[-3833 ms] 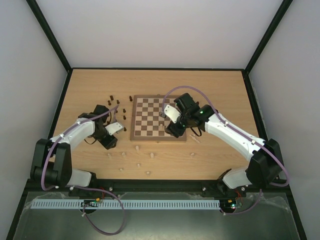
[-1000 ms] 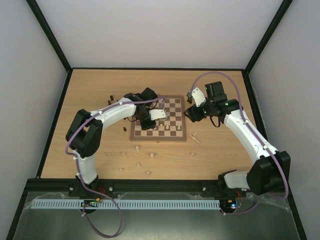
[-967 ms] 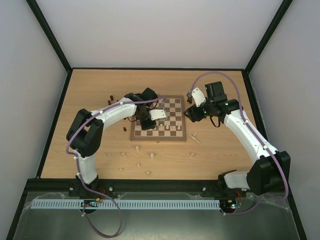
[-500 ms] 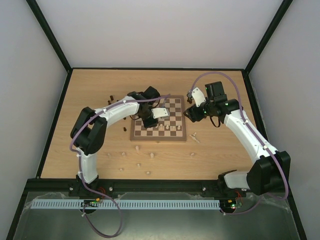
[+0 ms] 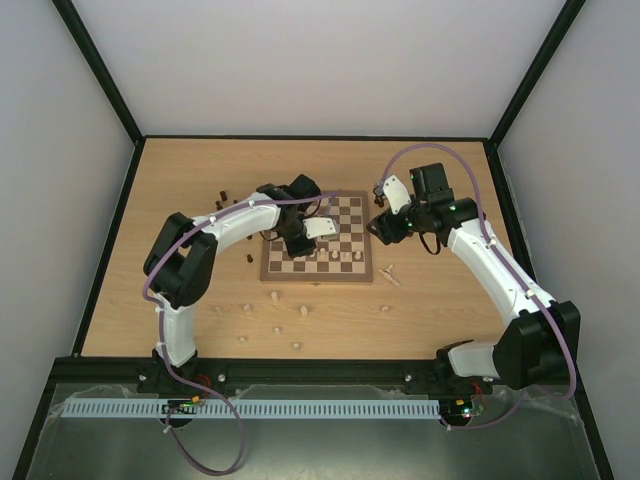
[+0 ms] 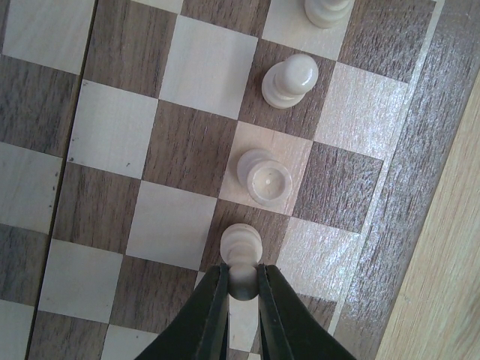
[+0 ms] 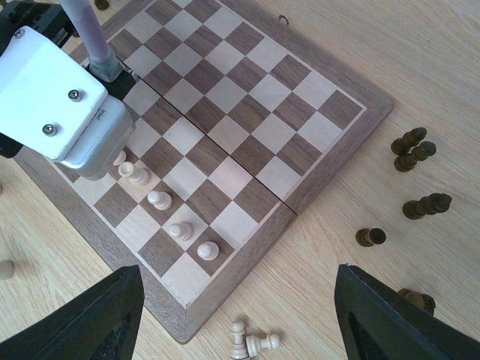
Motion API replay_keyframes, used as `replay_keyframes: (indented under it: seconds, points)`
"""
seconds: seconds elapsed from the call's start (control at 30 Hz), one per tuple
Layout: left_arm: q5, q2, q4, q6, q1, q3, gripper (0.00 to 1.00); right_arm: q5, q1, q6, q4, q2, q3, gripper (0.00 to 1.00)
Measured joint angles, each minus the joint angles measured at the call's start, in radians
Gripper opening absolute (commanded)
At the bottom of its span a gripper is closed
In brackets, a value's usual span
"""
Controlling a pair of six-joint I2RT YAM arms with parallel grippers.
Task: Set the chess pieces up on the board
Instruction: Place the chess piece on the chessboard, then pick up the chess piece at the center of the board.
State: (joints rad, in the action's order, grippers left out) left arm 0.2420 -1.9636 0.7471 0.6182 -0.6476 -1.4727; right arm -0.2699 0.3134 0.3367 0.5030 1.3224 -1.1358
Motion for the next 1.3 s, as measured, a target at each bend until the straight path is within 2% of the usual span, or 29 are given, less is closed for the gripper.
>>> replay_keyframes:
  seconds: [0.37, 0.73, 1.0, 1.3]
  points:
    - [0.000, -0.002, 0.000, -0.001, 0.000, 0.000, 0.25, -0.008, 0.000, 0.001, 0.000, 0.000, 0.002, 0.71]
    - [-0.008, 0.019, 0.002, -0.006, 0.008, 0.000, 0.45, -0.011, 0.000, 0.004, 0.000, 0.000, 0.006, 0.71]
    - [0.003, 0.245, 0.012, -0.018, 0.072, 0.029, 0.56, -0.016, 0.000, 0.005, 0.000, 0.000, 0.008, 0.71]
    - [0.032, 0.477, 0.123, 0.011, 0.201, 0.192, 0.58, -0.019, 0.000, 0.011, 0.000, 0.000, 0.021, 0.71]
